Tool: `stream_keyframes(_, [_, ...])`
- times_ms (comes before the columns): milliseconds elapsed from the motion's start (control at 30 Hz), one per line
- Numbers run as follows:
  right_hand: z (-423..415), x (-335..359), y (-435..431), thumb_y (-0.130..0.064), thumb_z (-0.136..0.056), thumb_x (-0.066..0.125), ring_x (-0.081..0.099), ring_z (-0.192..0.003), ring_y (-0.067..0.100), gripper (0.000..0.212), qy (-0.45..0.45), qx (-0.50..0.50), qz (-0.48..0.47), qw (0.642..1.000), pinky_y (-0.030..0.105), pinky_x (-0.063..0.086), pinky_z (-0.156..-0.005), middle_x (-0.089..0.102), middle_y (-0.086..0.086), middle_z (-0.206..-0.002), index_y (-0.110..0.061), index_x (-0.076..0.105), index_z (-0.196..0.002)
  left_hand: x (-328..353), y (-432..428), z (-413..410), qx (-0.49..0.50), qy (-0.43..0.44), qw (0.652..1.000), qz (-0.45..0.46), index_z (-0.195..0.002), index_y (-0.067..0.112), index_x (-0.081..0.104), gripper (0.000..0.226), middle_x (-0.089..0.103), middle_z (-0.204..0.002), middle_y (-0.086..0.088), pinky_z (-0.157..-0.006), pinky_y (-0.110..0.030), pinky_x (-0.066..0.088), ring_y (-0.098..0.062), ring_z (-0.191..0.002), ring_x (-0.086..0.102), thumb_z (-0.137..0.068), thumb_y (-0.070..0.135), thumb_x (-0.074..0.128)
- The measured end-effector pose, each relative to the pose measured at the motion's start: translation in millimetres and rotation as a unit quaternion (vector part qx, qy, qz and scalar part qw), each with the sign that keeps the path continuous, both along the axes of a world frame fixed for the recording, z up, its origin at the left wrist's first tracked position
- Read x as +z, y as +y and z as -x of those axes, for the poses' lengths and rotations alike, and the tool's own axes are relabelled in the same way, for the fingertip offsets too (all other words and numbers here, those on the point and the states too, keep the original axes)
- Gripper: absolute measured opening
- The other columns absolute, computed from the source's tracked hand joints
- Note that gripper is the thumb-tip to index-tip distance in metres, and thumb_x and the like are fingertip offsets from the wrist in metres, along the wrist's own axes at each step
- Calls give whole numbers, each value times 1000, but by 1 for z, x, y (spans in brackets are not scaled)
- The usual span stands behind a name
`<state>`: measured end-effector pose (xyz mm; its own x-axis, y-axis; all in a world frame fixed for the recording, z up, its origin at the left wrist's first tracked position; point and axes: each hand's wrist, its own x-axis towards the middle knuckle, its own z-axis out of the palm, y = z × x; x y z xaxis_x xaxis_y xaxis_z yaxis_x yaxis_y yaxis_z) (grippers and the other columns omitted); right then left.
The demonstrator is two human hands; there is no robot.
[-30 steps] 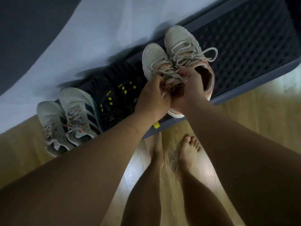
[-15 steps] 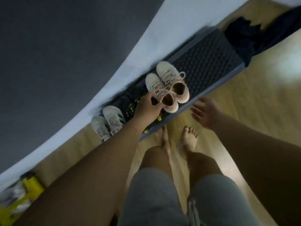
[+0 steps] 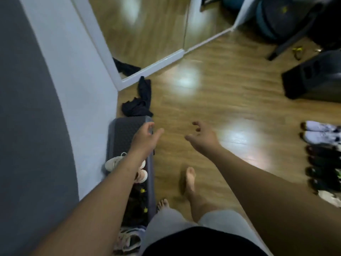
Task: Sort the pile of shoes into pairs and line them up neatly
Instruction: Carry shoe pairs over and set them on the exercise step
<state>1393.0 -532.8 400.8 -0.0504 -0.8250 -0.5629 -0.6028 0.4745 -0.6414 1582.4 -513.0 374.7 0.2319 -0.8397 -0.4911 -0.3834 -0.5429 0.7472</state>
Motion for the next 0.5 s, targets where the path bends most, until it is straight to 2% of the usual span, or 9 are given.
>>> stream_keyframes(33, [22,7,15,-30,-89,67,55,-94,20,63,20,-19,19,999,29,48,-73,51,6,-139,-26,40,-146,10,-2,15,-36,-5,999,15,-138,25,48,53,50,-138,2,-89,-31,40,-15,-119,50,-91,46,60])
stream_keyframes(100, [67,15,43,-32,-87,67,54,-114,26,68,70,-42,52,995,33,47,-90,46,8,-145,-27,36,-147,24,-1,52,-111,-19,993,27,-138,29,46,53,48,-140,1,-89,-32,41,-17,-121,49,-90,49,58])
stream_keyframes(133, [91,18,57,-32,-86,67,48,-126,27,70,89,-58,65,992,35,44,-100,44,9,-147,-26,35,-148,30,2,75,-152,-29,988,29,-138,30,45,55,47,-142,0,-93,-34,43,-19,-124,48,-90,52,58])
stream_keyframes(200, [138,21,87,-32,-84,67,39,-136,26,73,113,-94,87,985,37,39,-108,39,8,-149,-27,33,-149,39,10,124,-228,-58,971,43,-139,33,44,57,48,-142,-3,-101,-41,44,-23,-127,48,-88,55,58])
stream_keyframes(400, [277,27,181,-36,-84,61,28,-141,22,73,149,-206,108,961,41,37,-108,27,1,-155,-34,27,-148,58,58,282,-381,-84,913,118,-136,25,49,57,56,-137,-11,-103,-39,44,-27,-124,53,-86,46,66])
stream_keyframes(500, [352,20,239,-35,-85,60,29,-140,22,71,150,-254,101,950,40,37,-107,26,0,-155,-35,26,-148,60,97,374,-440,-93,884,129,-137,22,50,57,55,-136,-13,-104,-36,42,-27,-126,51,-86,43,68])
